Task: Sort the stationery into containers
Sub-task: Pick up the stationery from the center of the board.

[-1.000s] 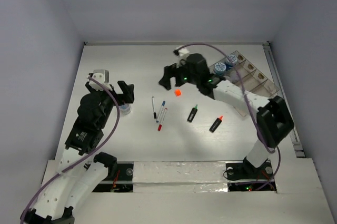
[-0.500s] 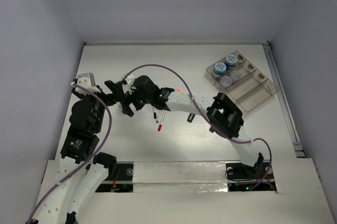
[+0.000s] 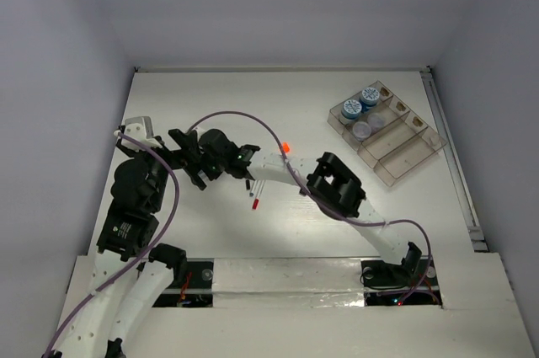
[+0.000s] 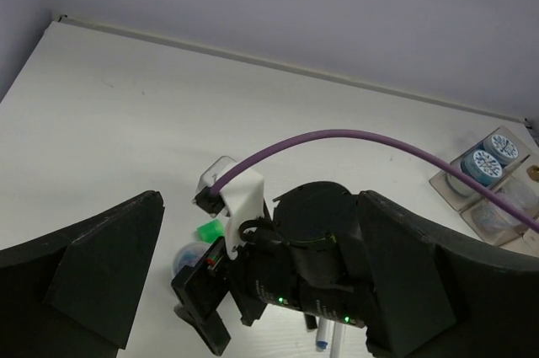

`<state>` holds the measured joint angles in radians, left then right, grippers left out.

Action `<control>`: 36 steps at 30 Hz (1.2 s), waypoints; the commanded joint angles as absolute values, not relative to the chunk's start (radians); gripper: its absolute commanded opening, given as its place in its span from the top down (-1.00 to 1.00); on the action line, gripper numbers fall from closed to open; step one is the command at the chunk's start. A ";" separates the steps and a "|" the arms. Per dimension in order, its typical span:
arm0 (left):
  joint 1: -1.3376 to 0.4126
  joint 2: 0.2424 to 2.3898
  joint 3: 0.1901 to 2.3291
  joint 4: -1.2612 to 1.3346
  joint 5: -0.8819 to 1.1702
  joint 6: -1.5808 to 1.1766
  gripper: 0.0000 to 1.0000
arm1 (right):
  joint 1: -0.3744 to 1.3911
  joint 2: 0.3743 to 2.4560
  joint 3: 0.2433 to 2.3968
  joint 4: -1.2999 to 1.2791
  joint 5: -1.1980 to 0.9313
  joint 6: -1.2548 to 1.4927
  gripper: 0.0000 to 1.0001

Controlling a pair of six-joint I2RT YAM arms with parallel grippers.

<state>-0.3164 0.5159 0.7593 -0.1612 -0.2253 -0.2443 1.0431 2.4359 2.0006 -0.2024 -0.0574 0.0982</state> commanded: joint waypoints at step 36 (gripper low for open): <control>-0.310 0.554 0.749 -0.094 -0.040 -0.244 -0.98 | 0.798 1.717 1.430 -0.052 0.367 0.164 0.24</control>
<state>-0.3164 0.5354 0.7589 -0.1509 -0.1085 -0.2443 0.9733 1.8217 1.5192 -0.1047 0.2379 0.1173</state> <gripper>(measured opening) 0.989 0.664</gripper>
